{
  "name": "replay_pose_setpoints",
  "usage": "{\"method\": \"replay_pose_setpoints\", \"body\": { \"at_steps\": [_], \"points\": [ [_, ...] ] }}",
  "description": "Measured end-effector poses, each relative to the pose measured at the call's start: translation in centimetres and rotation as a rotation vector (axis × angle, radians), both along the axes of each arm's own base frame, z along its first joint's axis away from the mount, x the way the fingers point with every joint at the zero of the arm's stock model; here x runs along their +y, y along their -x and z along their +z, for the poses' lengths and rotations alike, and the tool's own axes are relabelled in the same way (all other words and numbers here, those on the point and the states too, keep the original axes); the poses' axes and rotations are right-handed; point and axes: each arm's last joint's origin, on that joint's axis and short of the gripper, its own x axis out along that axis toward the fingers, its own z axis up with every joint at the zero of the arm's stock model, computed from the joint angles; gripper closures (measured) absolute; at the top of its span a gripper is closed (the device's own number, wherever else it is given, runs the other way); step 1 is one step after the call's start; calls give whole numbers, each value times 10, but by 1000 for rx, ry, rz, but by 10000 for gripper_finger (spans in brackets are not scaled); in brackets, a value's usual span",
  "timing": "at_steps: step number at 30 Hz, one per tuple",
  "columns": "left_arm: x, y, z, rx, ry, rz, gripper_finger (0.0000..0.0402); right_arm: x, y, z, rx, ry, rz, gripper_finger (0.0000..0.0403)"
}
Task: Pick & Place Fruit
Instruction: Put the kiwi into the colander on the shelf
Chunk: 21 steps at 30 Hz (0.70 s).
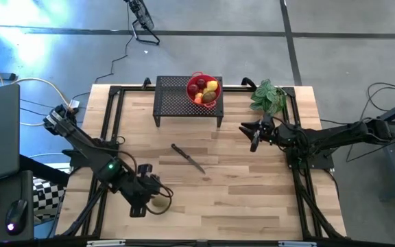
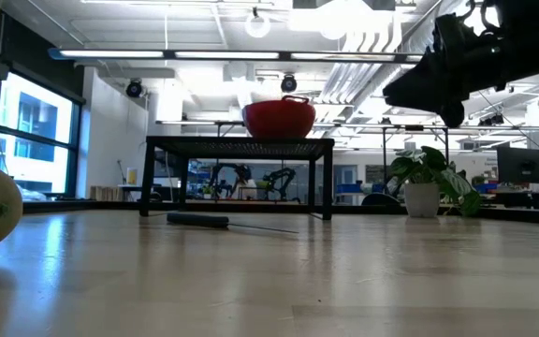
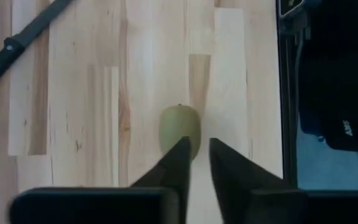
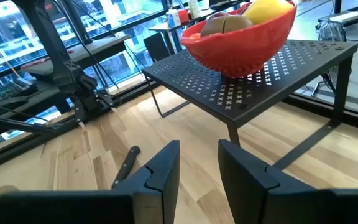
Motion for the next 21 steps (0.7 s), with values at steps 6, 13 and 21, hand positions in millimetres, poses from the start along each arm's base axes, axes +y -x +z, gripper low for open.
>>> {"method": "replay_pose_setpoints", "body": {
  "at_steps": [6, 13, 21],
  "points": [
    [-6, -6, -12, 40, -24, 1, 236, 0, 0, -3, 29, 2, -1, 300],
    [-12, -15, -26, 80, -57, 1, 123, 0, 1, -5, 50, 2, -1, 300],
    [-13, -16, -28, 81, -68, -10, 88, 0, 1, -5, 50, 2, -1, 300]
  ]
}}
